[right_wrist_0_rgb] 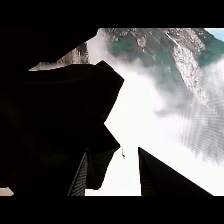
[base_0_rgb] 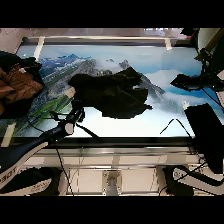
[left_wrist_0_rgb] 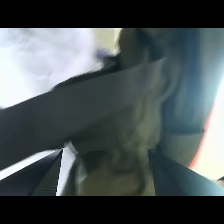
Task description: Fold the clothes and pants, and hang the long-sleeved shirts on hangers.
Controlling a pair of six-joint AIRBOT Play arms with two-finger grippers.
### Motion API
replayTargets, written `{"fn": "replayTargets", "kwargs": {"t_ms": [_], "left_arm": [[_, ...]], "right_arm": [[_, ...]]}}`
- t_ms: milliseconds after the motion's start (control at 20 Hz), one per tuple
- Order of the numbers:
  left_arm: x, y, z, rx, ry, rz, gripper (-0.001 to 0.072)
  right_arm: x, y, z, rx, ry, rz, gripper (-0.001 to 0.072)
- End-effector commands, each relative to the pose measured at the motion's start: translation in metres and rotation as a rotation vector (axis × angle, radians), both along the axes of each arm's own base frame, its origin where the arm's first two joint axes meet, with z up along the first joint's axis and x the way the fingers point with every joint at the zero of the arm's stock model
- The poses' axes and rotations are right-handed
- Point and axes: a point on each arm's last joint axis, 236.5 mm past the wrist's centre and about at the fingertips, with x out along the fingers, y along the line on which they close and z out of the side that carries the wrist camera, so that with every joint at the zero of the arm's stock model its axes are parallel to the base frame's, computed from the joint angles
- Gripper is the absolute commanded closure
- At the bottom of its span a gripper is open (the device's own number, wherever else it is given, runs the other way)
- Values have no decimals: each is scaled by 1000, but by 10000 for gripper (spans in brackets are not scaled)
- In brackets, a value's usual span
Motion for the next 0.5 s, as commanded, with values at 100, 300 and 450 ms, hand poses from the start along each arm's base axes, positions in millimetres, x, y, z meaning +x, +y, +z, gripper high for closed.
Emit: {"fn": "replayTargets", "kwargs": {"t_ms": [100,300,450], "left_arm": [[-14,-25,0,-70,52,-62,114],[-9,-9,-10,-20,63,-43,114],[-7,0,-22,-10,84,-18,113]], "right_arm": [[0,-1,0,-5,-2,-2,367],[2,-2,-1,-18,-11,8,367],[-1,-2,-8,-14,4,10,368]]}}
